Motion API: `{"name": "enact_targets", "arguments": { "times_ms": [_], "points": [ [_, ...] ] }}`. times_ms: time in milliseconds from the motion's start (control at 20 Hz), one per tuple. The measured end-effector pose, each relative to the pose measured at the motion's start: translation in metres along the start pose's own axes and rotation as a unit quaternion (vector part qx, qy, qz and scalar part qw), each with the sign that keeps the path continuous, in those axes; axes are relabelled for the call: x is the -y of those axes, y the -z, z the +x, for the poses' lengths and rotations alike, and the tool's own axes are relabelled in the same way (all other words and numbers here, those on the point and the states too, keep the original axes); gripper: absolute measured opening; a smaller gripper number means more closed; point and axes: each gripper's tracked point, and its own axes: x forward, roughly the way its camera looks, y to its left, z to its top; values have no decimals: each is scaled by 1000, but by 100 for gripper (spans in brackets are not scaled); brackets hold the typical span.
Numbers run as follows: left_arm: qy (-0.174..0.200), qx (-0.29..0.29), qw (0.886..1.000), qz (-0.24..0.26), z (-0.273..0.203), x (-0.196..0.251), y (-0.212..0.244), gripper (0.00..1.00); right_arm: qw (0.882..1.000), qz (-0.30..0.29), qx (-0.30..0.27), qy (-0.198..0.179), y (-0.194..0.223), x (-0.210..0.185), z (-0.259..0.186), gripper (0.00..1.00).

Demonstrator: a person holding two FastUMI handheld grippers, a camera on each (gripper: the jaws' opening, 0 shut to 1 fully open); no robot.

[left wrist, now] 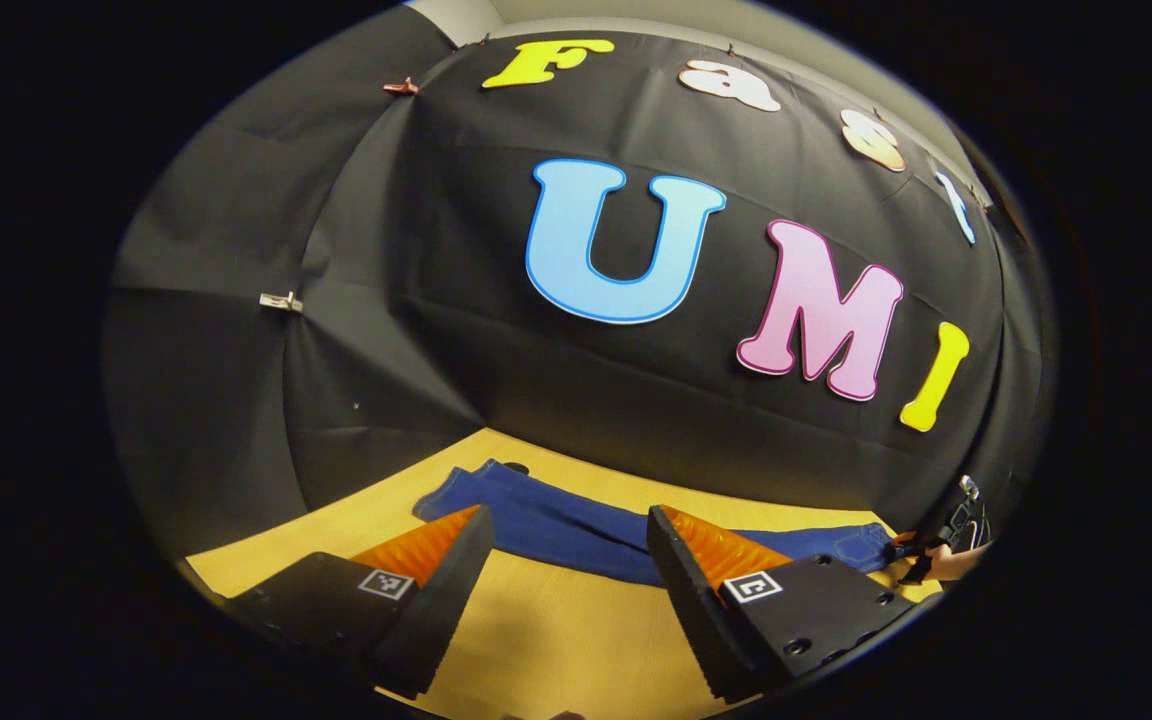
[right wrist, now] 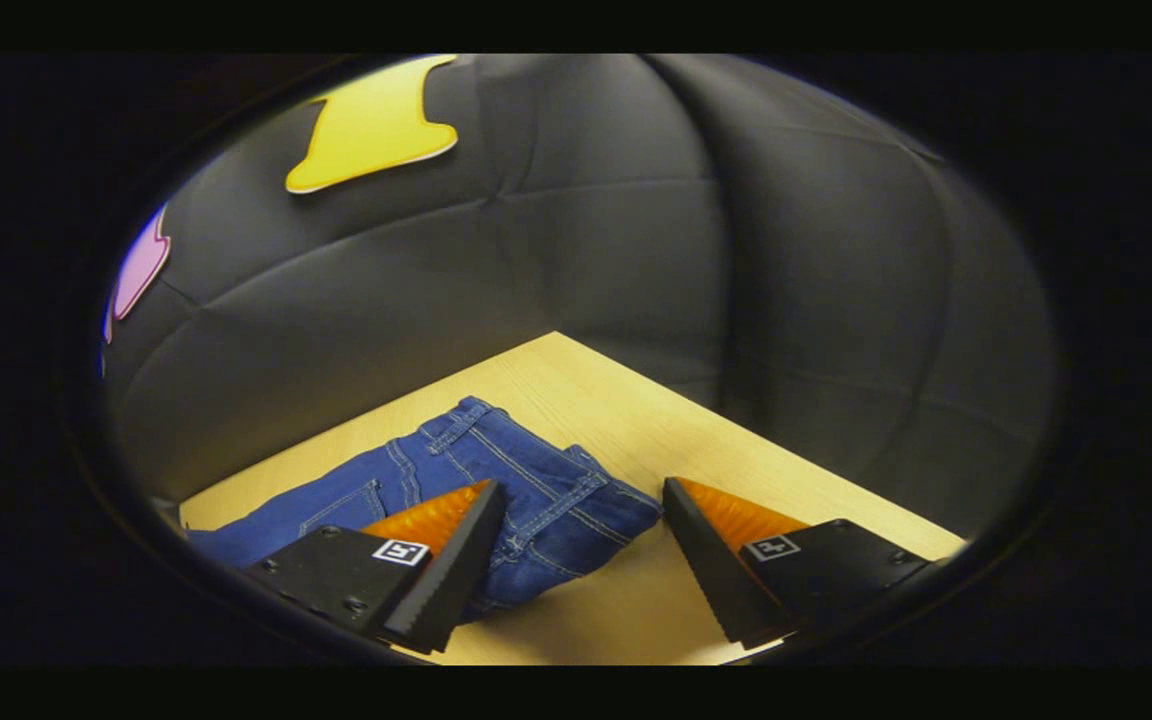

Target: Grasp the waist and the cuffs of the jeans and fold them to make the two legs overlap; first hold the waist and fold one-third of the jeans toward the cuffs, then hold the cuffs and fold the remaining one-third in the same direction to finish folding.

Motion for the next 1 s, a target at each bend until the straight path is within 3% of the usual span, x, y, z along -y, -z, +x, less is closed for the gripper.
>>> {"name": "enact_targets", "arguments": {
  "times_ms": [50,100,350,400,450,600,700,750,800,1000],
  "points": [
    [-4,-5,1000,2,3,0,6,97,1000,-8,3,3,2,0,2,88],
    [-8,-11,1000,6,6,-1,12,97,1000,-7,-1,0,3,-1,3,95],
    [-11,-22,1000,13,14,5,28,97,999,27,-14,-25,9,-20,5,56],
    [-10,-21,1000,13,14,7,30,97,999,20,-10,-24,7,-20,5,39],
    [-8,-24,1000,13,15,9,33,97,1000,6,-6,-29,6,-21,4,29],
    [-7,-33,999,14,16,12,44,97,998,-52,7,-28,3,-28,0,15],
    [-8,-40,999,14,16,14,53,97,996,-85,13,-36,0,-32,-3,14],
    [-10,-42,999,17,16,14,56,97,995,-94,13,-38,-4,-32,-6,21],
    [-13,-44,999,21,15,12,57,97,994,-98,17,-41,-9,-35,-11,14],
    [-22,-46,998,30,10,2,63,96,988,-124,57,-65,-40,-60,-33,14]
  ]
}}
